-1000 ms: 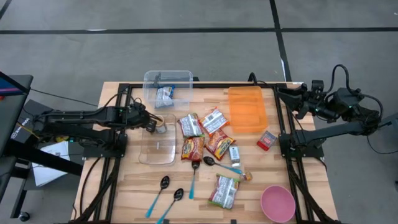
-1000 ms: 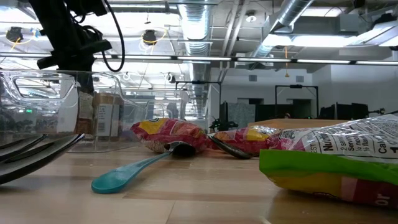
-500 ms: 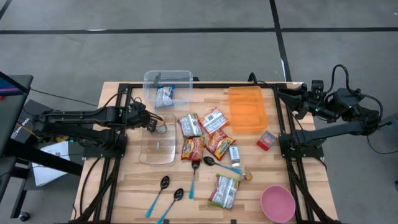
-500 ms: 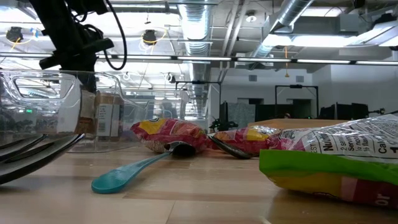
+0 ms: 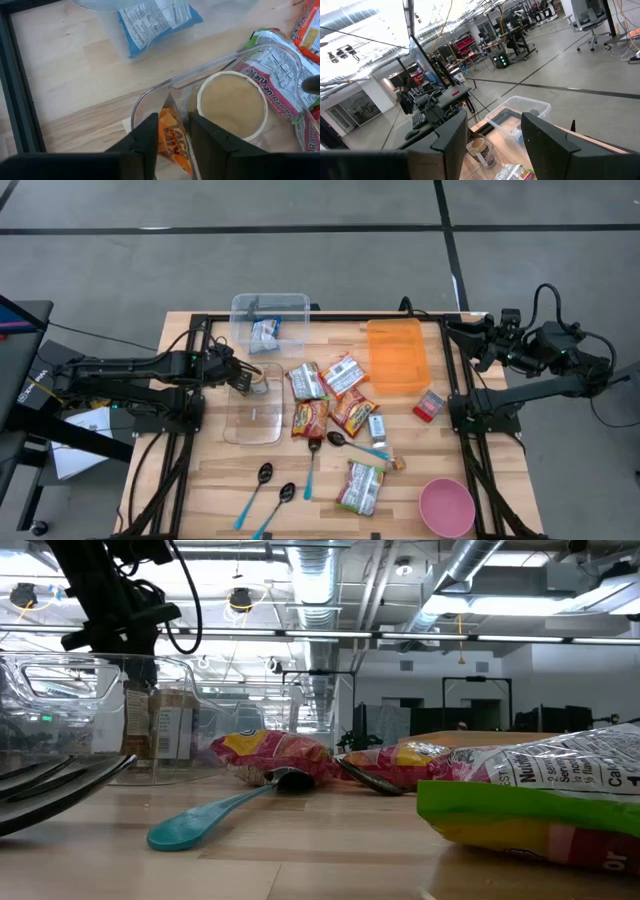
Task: Pick & Place Food Item
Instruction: Put the orange seasoning pack into the transparent bin, then put the brown seasoning bottle into the transparent bin
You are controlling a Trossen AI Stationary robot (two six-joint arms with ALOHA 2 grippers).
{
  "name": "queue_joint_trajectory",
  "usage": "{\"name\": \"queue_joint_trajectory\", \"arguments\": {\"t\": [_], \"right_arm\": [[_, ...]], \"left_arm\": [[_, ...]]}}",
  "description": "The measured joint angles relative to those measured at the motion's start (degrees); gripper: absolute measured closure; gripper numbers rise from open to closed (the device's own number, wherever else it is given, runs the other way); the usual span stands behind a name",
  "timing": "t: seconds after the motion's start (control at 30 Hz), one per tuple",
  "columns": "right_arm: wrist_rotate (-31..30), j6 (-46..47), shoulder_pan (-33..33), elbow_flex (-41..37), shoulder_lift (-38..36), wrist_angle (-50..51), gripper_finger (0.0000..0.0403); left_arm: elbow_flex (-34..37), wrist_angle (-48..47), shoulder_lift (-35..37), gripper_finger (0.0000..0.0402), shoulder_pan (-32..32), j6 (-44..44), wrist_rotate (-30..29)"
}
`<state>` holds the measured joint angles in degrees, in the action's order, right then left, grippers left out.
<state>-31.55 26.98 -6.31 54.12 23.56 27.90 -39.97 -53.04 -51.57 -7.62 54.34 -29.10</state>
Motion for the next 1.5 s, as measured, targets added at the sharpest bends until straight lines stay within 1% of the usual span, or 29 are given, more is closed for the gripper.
{"name": "queue_joint_trajectory", "arguments": {"t": [0.27,0.4,0.5,0.67,0.8,0.83,0.9,1.0,1.07,1.13,1.23,1.5], "right_arm": [[0.00,-0.02,0.00,0.01,0.00,0.00,0.0223],[0.00,0.00,0.00,0.01,0.01,0.02,0.0223],[0.00,-0.02,0.00,0.01,-0.01,0.00,0.0223],[0.00,0.00,0.02,-0.01,-0.01,-0.52,0.0223],[0.00,0.00,0.02,0.01,-0.01,-0.85,0.0223],[0.00,0.00,0.02,0.01,0.01,-0.87,0.0223],[0.00,0.01,0.02,0.01,0.01,-0.87,0.0223],[0.00,0.02,0.02,0.01,0.01,-0.86,0.0223],[0.00,0.30,0.02,0.01,-0.01,-0.85,0.0223],[-0.08,0.69,0.04,0.01,0.00,-0.85,0.0223],[-0.65,1.81,0.04,0.00,0.00,-0.48,0.0223],[-1.34,5.20,0.02,0.01,0.01,2.61,0.0223]], "left_arm": [[0.00,-0.10,5.29,0.0229,0.00,-0.08,-0.93],[0.00,0.08,9.28,0.0211,0.00,-0.16,-0.93],[0.00,2.07,12.75,0.0203,0.00,-2.84,-0.21],[0.00,9.42,18.00,0.0199,0.00,-10.48,6.31],[0.00,22.18,20.38,0.0199,0.00,-18.10,15.97],[0.00,26.09,20.50,0.0198,0.00,-19.82,17.58],[-0.01,33.97,20.36,0.0196,0.04,-22.41,18.76],[-0.05,45.61,19.07,0.0189,0.02,-27.01,18.65],[-0.07,50.35,18.12,0.0183,0.02,-30.72,18.10],[-0.07,52.06,17.15,0.0177,0.02,-33.11,17.03],[-0.07,51.89,15.75,0.0171,0.00,-34.92,16.47],[-0.04,51.94,12.79,0.0164,0.00,-35.10,16.49]]}}
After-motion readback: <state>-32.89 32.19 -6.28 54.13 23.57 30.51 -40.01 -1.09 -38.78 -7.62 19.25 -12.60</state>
